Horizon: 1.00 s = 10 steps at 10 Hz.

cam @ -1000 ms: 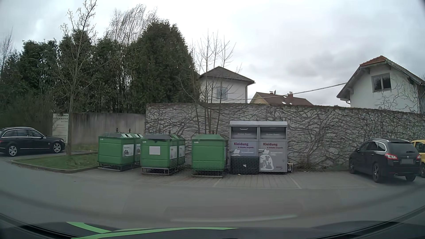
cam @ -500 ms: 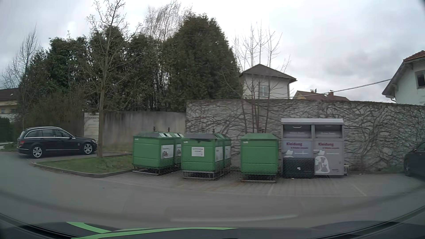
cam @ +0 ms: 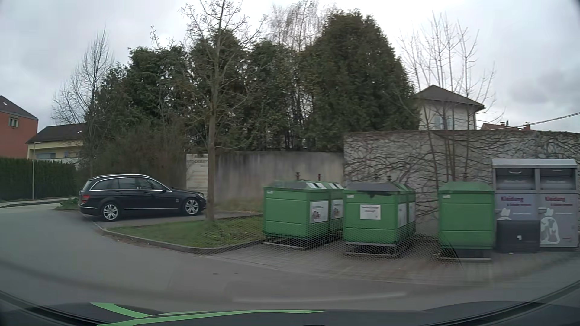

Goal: Follow the waypoints while adhering to traffic rules and regulations

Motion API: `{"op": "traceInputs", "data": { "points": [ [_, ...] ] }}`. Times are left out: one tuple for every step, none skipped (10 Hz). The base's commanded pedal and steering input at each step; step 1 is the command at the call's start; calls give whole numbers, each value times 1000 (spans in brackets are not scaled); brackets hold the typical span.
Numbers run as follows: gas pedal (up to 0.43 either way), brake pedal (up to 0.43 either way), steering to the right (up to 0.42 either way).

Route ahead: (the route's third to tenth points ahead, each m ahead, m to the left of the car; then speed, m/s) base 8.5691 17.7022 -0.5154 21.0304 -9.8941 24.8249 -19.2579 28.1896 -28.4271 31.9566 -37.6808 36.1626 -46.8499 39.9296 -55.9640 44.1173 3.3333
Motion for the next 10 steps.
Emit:
{"op": "traceInputs", "data": {
  "points": [
    [189, 0, -615],
    [197, 0, -615],
    [197, 0, -614],
    [209, 0, -613],
    [209, 0, -610],
    [209, 0, -601],
    [209, 0, -588],
    [209, 0, -569],
    [209, 0, -549],
    [209, 0, -522]
  ]
}}
